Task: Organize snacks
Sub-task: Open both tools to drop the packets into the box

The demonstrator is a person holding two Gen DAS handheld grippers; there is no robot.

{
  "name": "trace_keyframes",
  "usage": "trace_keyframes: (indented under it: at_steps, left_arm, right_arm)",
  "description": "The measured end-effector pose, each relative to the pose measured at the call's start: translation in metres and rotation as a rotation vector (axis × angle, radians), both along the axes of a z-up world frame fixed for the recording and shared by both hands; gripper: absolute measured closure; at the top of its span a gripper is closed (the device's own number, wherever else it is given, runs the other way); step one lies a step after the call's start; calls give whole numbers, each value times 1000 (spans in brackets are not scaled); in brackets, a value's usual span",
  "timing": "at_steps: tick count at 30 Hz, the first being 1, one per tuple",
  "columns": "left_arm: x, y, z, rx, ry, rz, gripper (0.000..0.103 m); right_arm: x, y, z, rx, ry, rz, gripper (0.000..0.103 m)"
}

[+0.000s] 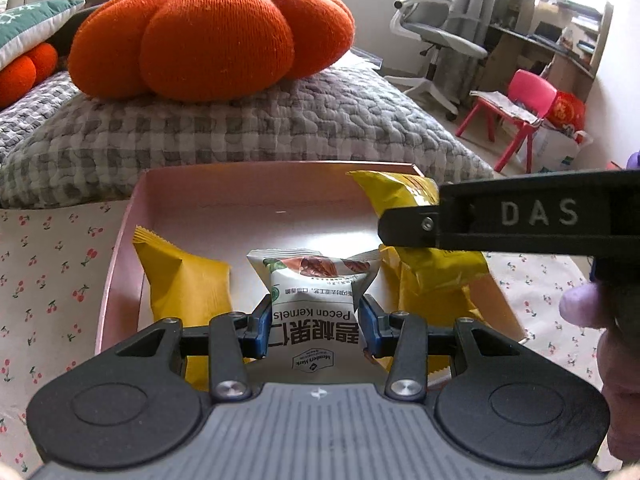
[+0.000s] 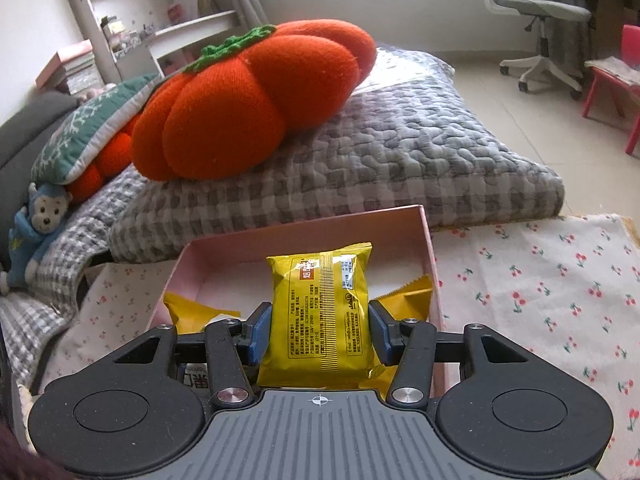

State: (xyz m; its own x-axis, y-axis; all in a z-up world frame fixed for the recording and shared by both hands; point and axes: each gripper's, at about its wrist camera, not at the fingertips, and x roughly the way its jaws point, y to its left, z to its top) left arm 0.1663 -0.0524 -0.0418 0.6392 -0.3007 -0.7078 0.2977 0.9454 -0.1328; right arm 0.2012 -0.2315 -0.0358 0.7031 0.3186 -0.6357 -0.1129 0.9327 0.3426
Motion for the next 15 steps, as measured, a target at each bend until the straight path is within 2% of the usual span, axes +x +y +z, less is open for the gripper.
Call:
trace_keyframes:
  at_steps: [6,9,10,12,15]
  left_arm:
    - [-1,5,-2,-15,15,12,60]
    - [-6,6,1,-18,2,10,45]
    - [-6,6,2,-17,-3,6,40]
    - [-7,4,5,-19,-3,-3,36]
    - [-14,4,10,-12,-4,-5,26]
  right_arm:
    - [11,-2,-7,5,4,-9,53]
    - [10,-8,-7,36,-5,-22,50]
    - [10,-10,-6,52,0,-20,42]
    - [8,-14,-2,83,-1,-18,32]
    - [3,-15,5,77,-15,-22,29]
